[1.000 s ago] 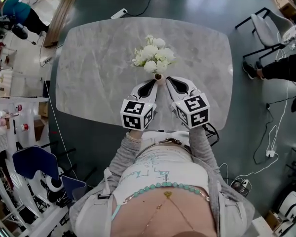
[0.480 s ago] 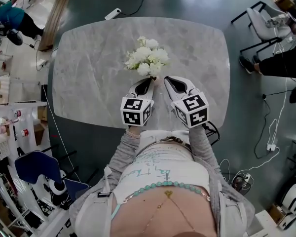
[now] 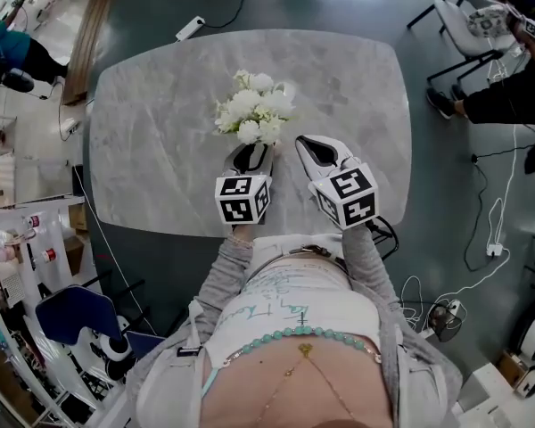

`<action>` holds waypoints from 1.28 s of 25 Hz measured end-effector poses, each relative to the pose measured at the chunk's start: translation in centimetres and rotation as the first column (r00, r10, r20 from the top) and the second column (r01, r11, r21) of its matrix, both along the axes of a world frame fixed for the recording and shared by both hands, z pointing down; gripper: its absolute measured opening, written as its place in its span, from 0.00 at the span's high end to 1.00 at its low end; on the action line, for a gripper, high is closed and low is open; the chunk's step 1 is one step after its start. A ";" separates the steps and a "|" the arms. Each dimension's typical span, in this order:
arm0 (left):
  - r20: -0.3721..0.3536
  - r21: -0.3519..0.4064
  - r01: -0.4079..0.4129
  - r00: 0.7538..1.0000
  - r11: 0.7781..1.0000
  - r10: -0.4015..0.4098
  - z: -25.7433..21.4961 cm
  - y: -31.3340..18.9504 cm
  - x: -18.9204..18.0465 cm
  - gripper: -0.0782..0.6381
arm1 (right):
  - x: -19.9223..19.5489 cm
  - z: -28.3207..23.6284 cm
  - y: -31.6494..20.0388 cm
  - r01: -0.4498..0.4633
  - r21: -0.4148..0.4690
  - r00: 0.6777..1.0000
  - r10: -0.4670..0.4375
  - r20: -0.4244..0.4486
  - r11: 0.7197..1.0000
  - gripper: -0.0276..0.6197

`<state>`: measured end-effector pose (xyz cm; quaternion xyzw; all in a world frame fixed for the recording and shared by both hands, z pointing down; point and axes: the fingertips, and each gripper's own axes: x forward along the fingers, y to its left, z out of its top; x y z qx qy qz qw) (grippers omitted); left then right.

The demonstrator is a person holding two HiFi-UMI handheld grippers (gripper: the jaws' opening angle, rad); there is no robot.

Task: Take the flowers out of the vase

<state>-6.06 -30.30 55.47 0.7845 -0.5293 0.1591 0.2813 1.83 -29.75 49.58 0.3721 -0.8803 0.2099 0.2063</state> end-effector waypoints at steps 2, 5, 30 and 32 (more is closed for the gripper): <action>-0.005 -0.004 0.007 1.000 1.000 -0.007 0.4 -0.2 -0.1 0.65 | 0.1 0.1 0.0 -0.003 -0.003 1.000 0.003 -0.003 1.000 0.91; 0.001 -0.006 0.004 1.000 1.000 -0.004 0.6 -0.7 -0.1 0.62 | 0.1 0.2 -0.1 -0.004 -0.006 1.000 0.004 -0.004 1.000 0.91; 0.027 -0.022 -0.046 0.999 0.999 0.046 2.2 -3.0 0.8 0.68 | 0.7 0.6 -0.6 -0.036 -0.035 0.999 0.035 -0.023 0.999 0.91; 0.043 -0.011 -0.064 0.997 0.998 0.064 2.4 -3.1 1.4 0.75 | 1.1 0.9 -0.7 -0.035 -0.040 0.999 0.034 -0.024 0.999 0.91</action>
